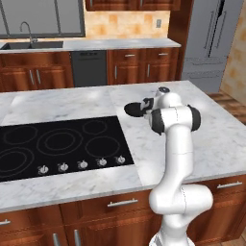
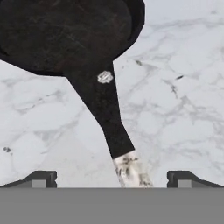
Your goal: Place both pans onto different burners. Then place the lemon and the fish on different pans.
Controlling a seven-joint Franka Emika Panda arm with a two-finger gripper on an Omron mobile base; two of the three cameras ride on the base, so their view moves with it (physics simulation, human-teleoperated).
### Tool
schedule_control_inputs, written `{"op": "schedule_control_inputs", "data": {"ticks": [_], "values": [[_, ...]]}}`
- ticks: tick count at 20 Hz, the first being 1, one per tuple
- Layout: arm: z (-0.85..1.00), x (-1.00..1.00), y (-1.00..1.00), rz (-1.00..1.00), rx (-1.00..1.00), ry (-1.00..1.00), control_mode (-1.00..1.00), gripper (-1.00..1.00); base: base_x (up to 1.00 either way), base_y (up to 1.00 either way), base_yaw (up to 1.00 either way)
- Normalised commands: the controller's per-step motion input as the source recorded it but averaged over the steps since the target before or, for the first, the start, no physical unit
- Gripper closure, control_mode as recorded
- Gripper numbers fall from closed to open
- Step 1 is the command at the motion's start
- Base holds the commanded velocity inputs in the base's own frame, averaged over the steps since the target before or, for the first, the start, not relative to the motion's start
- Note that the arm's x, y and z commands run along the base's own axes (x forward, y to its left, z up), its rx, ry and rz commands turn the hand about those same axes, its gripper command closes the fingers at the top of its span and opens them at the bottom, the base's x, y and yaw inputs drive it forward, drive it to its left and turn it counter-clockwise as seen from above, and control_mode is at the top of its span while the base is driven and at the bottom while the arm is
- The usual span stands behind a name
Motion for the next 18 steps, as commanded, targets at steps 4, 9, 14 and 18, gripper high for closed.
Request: {"op": "schedule_control_inputs", "data": {"ticks": [4, 9, 14, 18], "values": [[-0.21, 0.27, -0.12, 0.01, 0.00, 0.00, -1.00, -1.00, 0.00, 0.00, 0.00], [-0.23, 0.27, -0.10, 0.01, 0.00, 0.00, -1.00, -1.00, 0.00, 0.00, 0.00], [-0.28, 0.19, -0.02, 0.01, 0.00, 0.00, -1.00, -1.00, 0.00, 0.00, 0.00], [-0.24, 0.19, 0.00, 0.02, 0.00, 0.00, -1.00, 1.00, 0.00, 0.00, 0.00]]}}
